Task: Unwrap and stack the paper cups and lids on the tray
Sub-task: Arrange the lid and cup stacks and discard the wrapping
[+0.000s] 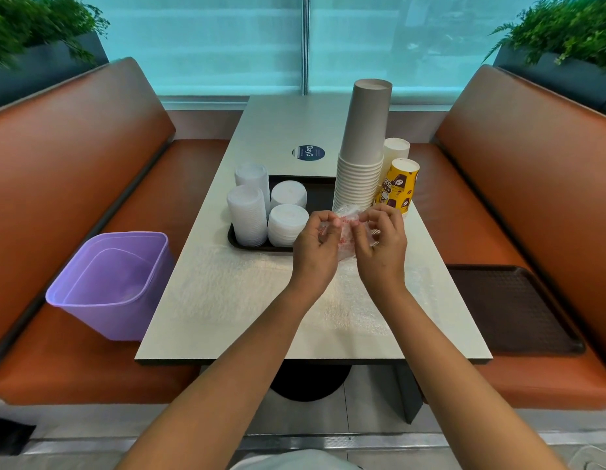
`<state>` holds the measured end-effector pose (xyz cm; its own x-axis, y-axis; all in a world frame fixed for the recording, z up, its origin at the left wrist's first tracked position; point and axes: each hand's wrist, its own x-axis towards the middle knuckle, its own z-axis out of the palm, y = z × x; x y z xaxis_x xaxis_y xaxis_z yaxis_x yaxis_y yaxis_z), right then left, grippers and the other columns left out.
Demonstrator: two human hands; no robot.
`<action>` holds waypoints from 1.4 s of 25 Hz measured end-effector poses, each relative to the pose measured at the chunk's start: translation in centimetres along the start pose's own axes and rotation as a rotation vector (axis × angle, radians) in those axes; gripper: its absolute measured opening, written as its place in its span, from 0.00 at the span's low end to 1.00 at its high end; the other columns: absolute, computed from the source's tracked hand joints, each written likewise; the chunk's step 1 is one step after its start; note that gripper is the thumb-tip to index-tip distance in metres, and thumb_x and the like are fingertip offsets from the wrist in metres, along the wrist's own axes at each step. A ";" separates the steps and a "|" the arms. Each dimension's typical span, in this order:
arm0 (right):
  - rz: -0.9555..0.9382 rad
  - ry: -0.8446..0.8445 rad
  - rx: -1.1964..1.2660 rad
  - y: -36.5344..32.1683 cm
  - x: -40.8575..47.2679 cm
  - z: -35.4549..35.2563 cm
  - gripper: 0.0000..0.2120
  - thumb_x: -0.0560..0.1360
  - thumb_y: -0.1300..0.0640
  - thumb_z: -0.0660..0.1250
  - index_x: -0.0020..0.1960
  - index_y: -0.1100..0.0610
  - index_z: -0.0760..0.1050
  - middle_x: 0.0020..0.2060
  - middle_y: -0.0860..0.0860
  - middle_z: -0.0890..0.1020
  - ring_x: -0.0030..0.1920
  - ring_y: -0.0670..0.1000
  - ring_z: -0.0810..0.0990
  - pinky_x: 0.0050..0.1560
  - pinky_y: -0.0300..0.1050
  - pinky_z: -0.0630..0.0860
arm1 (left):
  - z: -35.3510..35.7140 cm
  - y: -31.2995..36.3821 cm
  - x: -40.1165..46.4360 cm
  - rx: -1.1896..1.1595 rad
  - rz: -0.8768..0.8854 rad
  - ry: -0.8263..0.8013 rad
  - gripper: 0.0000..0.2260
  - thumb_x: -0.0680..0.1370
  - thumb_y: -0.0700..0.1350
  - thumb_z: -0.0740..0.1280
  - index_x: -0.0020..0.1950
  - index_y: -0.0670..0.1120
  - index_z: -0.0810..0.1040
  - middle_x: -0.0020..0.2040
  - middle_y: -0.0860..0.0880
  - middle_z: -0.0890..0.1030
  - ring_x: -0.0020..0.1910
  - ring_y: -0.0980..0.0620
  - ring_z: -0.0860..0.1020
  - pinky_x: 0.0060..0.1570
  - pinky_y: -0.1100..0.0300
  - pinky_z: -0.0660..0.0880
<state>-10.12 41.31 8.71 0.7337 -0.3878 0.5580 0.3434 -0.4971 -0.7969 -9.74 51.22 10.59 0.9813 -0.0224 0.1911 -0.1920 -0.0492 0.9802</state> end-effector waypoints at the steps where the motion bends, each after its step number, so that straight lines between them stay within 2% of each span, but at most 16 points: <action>1: 0.041 -0.009 0.045 -0.4 0.0 0.1 0.03 0.76 0.64 0.64 0.44 0.59 0.73 0.48 0.52 0.72 0.47 0.40 0.71 0.46 0.25 0.69 | 0.0 0.0 0.0 0.039 0.017 -0.017 0.02 0.80 0.43 0.61 0.50 0.48 0.72 0.42 0.56 0.76 0.40 0.60 0.75 0.39 0.72 0.72; 3: 0.124 -0.024 0.199 -0.8 -0.3 0.2 0.06 0.75 0.62 0.58 0.41 0.56 0.69 0.42 0.50 0.73 0.42 0.37 0.71 0.43 0.26 0.69 | 0.0 -0.3 -0.1 0.121 0.062 -0.055 0.03 0.81 0.42 0.60 0.50 0.45 0.73 0.42 0.52 0.77 0.40 0.58 0.75 0.40 0.68 0.73; 5: 0.213 -0.031 0.322 -0.8 -0.5 0.4 0.06 0.74 0.59 0.55 0.42 0.51 0.69 0.40 0.47 0.74 0.40 0.35 0.73 0.42 0.29 0.71 | 0.2 -0.8 -0.4 0.179 0.104 -0.085 0.05 0.81 0.42 0.59 0.51 0.43 0.74 0.43 0.50 0.77 0.40 0.57 0.75 0.39 0.69 0.72; 7: 0.255 -0.061 0.298 -0.4 -0.6 0.5 0.06 0.74 0.54 0.53 0.48 0.52 0.68 0.43 0.48 0.74 0.42 0.37 0.74 0.44 0.31 0.72 | 0.0 -1.1 -0.5 0.174 0.125 -0.117 0.05 0.81 0.42 0.59 0.49 0.44 0.73 0.43 0.50 0.76 0.40 0.56 0.74 0.38 0.70 0.70; 9: 0.237 -0.134 0.189 0.4 -0.6 0.2 0.11 0.76 0.50 0.53 0.51 0.56 0.67 0.44 0.52 0.74 0.43 0.40 0.74 0.45 0.35 0.71 | -0.3 -1.3 -0.3 0.159 0.139 -0.168 0.05 0.81 0.41 0.58 0.47 0.46 0.71 0.40 0.52 0.74 0.39 0.56 0.72 0.39 0.68 0.70; 11: 0.194 -0.203 0.170 0.7 -0.5 -0.3 0.11 0.79 0.52 0.54 0.48 0.59 0.70 0.41 0.57 0.75 0.39 0.39 0.74 0.41 0.37 0.71 | -0.7 -1.3 -0.1 0.149 0.127 -0.231 0.06 0.81 0.42 0.58 0.46 0.47 0.71 0.39 0.53 0.74 0.39 0.56 0.72 0.39 0.65 0.71; 15: 0.083 -0.254 0.165 0.9 -0.2 -1.2 0.08 0.77 0.56 0.55 0.40 0.49 0.67 0.34 0.47 0.72 0.37 0.36 0.73 0.35 0.30 0.69 | -1.1 -1.3 -0.8 0.054 0.090 -0.291 0.10 0.82 0.40 0.57 0.42 0.49 0.69 0.39 0.52 0.72 0.37 0.60 0.71 0.37 0.70 0.70; 17: 0.077 -0.238 0.192 0.7 -0.6 -1.1 0.09 0.77 0.57 0.55 0.39 0.48 0.65 0.34 0.46 0.71 0.37 0.35 0.72 0.35 0.30 0.69 | -1.1 -1.2 -0.9 -0.047 0.021 -0.316 0.10 0.82 0.39 0.56 0.43 0.48 0.69 0.39 0.51 0.71 0.36 0.64 0.71 0.38 0.71 0.70; 19: 0.099 -0.204 0.250 0.4 -0.9 -0.7 0.08 0.77 0.57 0.55 0.39 0.49 0.65 0.34 0.46 0.71 0.37 0.36 0.72 0.36 0.32 0.69 | -1.0 -1.1 -0.8 -0.165 -0.075 -0.329 0.09 0.82 0.40 0.55 0.44 0.47 0.70 0.41 0.51 0.72 0.39 0.63 0.72 0.42 0.68 0.72; 23: 0.155 -0.185 0.301 0.1 -0.6 -0.2 0.08 0.77 0.57 0.56 0.40 0.49 0.67 0.35 0.47 0.72 0.35 0.38 0.72 0.35 0.35 0.70 | -0.8 -0.8 -0.8 -0.368 -0.215 -0.275 0.07 0.81 0.42 0.56 0.47 0.50 0.71 0.46 0.51 0.75 0.46 0.55 0.74 0.48 0.59 0.73; 25: 0.182 -0.192 0.301 0.0 -0.5 0.2 0.12 0.80 0.62 0.57 0.40 0.49 0.67 0.35 0.48 0.72 0.35 0.37 0.72 0.35 0.34 0.70 | -1.4 -0.7 -1.0 -0.449 -0.271 -0.248 0.05 0.79 0.45 0.60 0.52 0.54 0.70 0.54 0.48 0.75 0.51 0.51 0.76 0.48 0.56 0.76; 27: 0.215 -0.170 0.304 0.0 -0.5 0.8 0.14 0.80 0.65 0.56 0.40 0.50 0.67 0.34 0.48 0.71 0.34 0.38 0.72 0.33 0.33 0.69 | -2.3 -1.0 -1.3 -0.488 -0.320 -0.269 0.14 0.76 0.45 0.64 0.59 0.56 0.67 0.60 0.46 0.74 0.54 0.49 0.77 0.47 0.53 0.78; 29: 0.235 -0.171 0.304 -0.2 -0.6 1.4 0.14 0.80 0.65 0.56 0.39 0.51 0.67 0.33 0.48 0.71 0.32 0.39 0.71 0.32 0.33 0.69 | -3.1 -1.2 -1.5 -0.446 -0.339 -0.249 0.20 0.77 0.36 0.64 0.64 0.53 0.65 0.60 0.46 0.75 0.51 0.50 0.79 0.45 0.56 0.79; 32: 0.314 -0.257 0.346 -0.3 -1.3 3.6 0.12 0.82 0.58 0.55 0.41 0.53 0.69 0.35 0.50 0.72 0.34 0.43 0.73 0.30 0.41 0.71 | -5.2 -1.6 -1.1 -0.360 -0.352 -0.108 0.23 0.76 0.30 0.63 0.66 0.49 0.64 0.59 0.44 0.76 0.47 0.51 0.79 0.38 0.60 0.79; 35: 0.385 -0.360 0.377 -0.8 -1.7 6.5 0.13 0.77 0.44 0.51 0.49 0.50 0.70 0.44 0.55 0.76 0.40 0.50 0.77 0.33 0.46 0.75 | -9.0 -2.5 0.4 -0.303 -0.357 0.007 0.20 0.76 0.31 0.62 0.63 0.50 0.66 0.62 0.44 0.75 0.50 0.49 0.79 0.37 0.60 0.78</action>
<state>-7.82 47.39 6.94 0.9735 -0.1673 0.1557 0.1507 -0.0426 -0.9877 -8.75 60.30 8.71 0.9856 -0.0505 -0.1616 0.1691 0.2415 0.9556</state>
